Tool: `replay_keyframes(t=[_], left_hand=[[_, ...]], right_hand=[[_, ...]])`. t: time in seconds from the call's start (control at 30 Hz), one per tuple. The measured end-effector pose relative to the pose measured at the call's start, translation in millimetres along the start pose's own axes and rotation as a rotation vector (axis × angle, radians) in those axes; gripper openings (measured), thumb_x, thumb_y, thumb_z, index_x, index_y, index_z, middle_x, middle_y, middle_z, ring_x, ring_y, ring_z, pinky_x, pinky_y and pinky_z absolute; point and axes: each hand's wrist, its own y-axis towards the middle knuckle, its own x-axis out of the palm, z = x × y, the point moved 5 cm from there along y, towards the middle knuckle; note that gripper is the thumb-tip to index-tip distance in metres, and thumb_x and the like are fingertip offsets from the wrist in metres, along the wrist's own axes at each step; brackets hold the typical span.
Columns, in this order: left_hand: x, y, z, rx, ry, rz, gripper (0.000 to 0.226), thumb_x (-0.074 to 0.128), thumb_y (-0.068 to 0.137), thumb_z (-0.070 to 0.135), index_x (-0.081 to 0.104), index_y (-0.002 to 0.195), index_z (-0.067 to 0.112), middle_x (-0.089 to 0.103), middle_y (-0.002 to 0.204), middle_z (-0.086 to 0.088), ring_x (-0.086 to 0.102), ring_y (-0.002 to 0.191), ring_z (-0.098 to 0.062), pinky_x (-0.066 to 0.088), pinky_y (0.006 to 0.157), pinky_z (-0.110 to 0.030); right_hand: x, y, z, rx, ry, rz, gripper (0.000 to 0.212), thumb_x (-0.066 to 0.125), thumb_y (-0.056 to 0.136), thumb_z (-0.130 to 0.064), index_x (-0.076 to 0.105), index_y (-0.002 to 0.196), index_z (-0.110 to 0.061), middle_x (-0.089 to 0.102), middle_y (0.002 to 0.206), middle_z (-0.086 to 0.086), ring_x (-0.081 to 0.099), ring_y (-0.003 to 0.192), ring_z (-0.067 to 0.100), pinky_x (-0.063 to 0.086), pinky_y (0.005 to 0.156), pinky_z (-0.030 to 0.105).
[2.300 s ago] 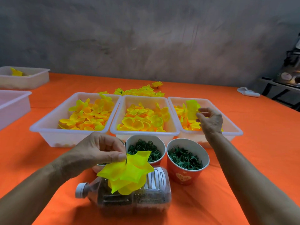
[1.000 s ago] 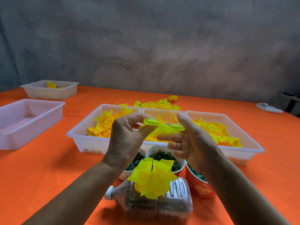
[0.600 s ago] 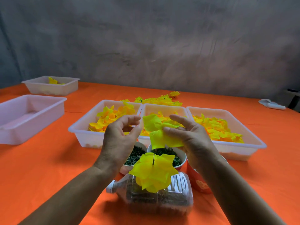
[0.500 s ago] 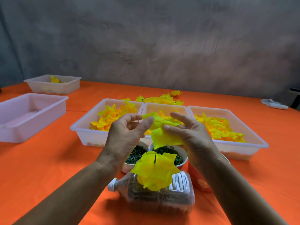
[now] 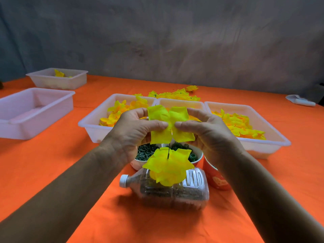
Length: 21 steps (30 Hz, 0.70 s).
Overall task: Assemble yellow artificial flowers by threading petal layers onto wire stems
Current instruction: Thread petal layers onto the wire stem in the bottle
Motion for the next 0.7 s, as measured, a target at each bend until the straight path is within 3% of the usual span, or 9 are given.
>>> replay_keyframes(t=[0.2,0.37,0.57,0.63,0.7], left_hand=[[2.7,-3.8,6.4,0.0,0.011,-0.033,0.042,0.071,0.05,0.008,0.063,0.091,0.01,0.071,0.076,-0.008,0.068,0.061,-0.02,0.057,0.059,-0.031],[2.8,-3.0,2.6,-0.045,0.042,-0.044,0.033,0.071,0.067,-0.002,0.062,0.097,0.009,0.071,0.071,-0.005,0.067,0.056,-0.016,0.056,0.053,-0.027],[4.6,1.4,1.8,-0.09,0.06,-0.077,0.033,0.073,0.062,0.005,0.063,0.093,0.01,0.071,0.066,-0.001,0.067,0.053,-0.014,0.054,0.048,-0.024],[3.5,3.1,0.3,-0.11,0.056,-0.082,0.029,0.073,0.064,0.002,0.063,0.09,0.01,0.071,0.068,-0.002,0.067,0.055,-0.015,0.055,0.053,-0.026],[2.0,4.1,-2.8,-0.134,0.056,-0.081,0.044,0.074,0.053,0.004,0.063,0.096,0.007,0.071,0.072,-0.005,0.067,0.059,-0.017,0.055,0.063,-0.032]], right_hand=[[0.1,-4.0,-3.6,0.012,-0.013,-0.028,0.027,0.071,0.071,0.005,0.061,0.082,-0.017,0.074,0.079,0.005,0.07,0.074,0.024,0.055,0.075,0.04],[2.0,-6.3,-2.0,0.046,-0.087,-0.04,0.03,0.073,0.072,-0.002,0.066,0.1,-0.011,0.074,0.092,0.012,0.07,0.077,0.026,0.057,0.074,0.041],[0.3,0.6,0.8,0.104,-0.079,-0.031,0.024,0.073,0.069,-0.001,0.068,0.091,-0.01,0.074,0.086,0.011,0.071,0.074,0.025,0.059,0.068,0.037],[0.4,0.2,1.5,0.128,-0.069,-0.032,0.032,0.074,0.065,-0.001,0.067,0.096,-0.008,0.074,0.088,0.012,0.071,0.074,0.023,0.058,0.064,0.033],[1.9,-0.9,3.3,0.158,-0.054,-0.031,0.063,0.076,0.057,-0.002,0.058,0.117,-0.002,0.072,0.095,0.014,0.07,0.079,0.024,0.056,0.065,0.033]])
